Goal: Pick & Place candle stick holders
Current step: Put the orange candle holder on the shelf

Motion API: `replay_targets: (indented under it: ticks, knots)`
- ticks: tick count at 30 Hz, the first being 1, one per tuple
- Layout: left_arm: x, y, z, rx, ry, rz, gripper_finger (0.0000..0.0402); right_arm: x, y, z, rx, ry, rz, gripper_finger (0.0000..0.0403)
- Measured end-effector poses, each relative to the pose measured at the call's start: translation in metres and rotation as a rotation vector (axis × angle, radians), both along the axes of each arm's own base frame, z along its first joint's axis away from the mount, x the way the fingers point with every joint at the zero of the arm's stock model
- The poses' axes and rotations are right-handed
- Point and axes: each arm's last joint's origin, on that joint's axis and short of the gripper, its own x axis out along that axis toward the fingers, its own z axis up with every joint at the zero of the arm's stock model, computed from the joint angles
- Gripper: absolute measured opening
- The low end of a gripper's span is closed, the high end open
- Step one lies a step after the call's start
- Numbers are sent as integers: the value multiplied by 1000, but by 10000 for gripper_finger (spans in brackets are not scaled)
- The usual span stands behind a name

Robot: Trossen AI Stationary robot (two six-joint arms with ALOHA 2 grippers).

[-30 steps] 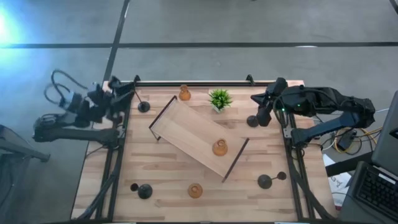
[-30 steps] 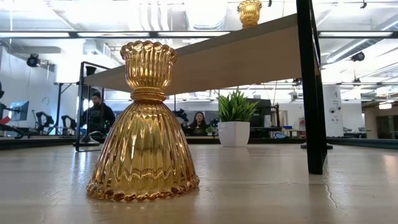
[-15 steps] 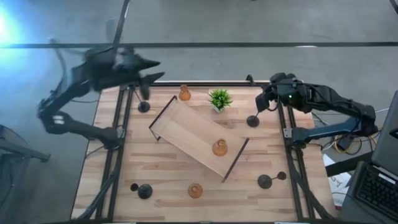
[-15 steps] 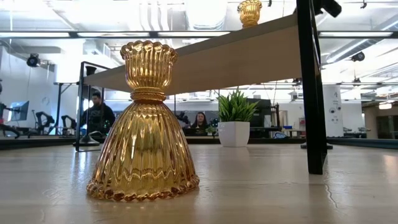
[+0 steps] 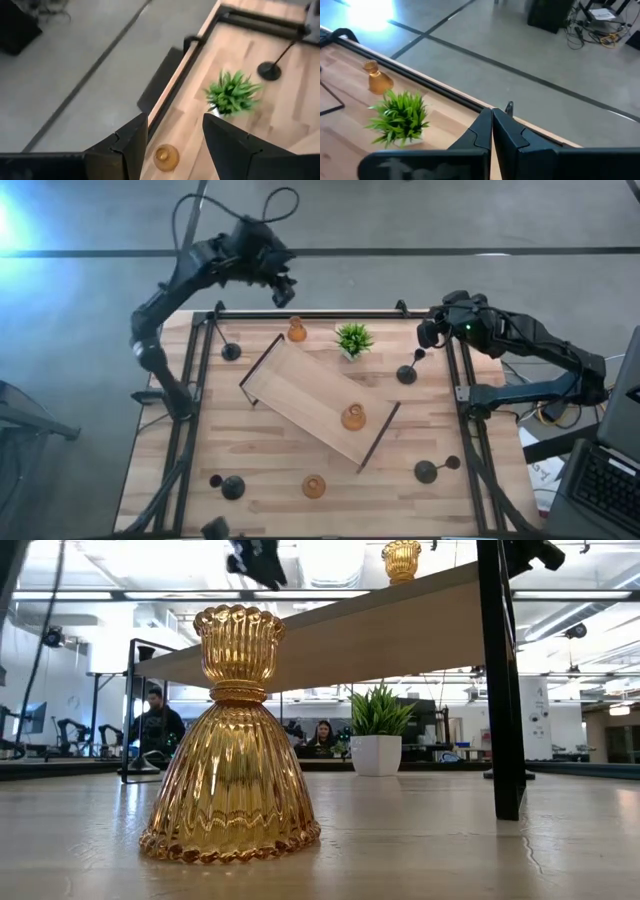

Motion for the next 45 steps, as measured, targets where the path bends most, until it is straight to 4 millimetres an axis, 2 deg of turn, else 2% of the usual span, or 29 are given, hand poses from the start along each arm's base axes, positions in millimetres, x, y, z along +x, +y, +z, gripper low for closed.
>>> replay_targets:
  ticks: [3, 7, 15, 22, 33, 40, 45]
  knots:
    - [7, 14, -9, -37, 69, 25, 195, -2, -1, 0, -4, 4, -7, 8]
    - [23, 28, -33, -86, 204, 26, 195, -4, -4, 1, -20, 9, -51, 8]
    - [40, 46, -71, -190, 370, 53, 195, -11, -10, -3, -12, 57, -122, 8]
    - [56, 57, -96, -252, 411, 73, 195, -13, -12, -4, -8, 67, -143, 8]
    - [78, 73, -145, -433, 465, 226, 195, -13, -12, -4, -9, 75, -138, 8]
    - [87, 78, -164, -490, 477, 268, 195, -13, -12, -5, -6, 79, -136, 9]
    - [88, 77, -165, -508, 469, 273, 195, -15, -13, -7, 31, 94, -124, 15]
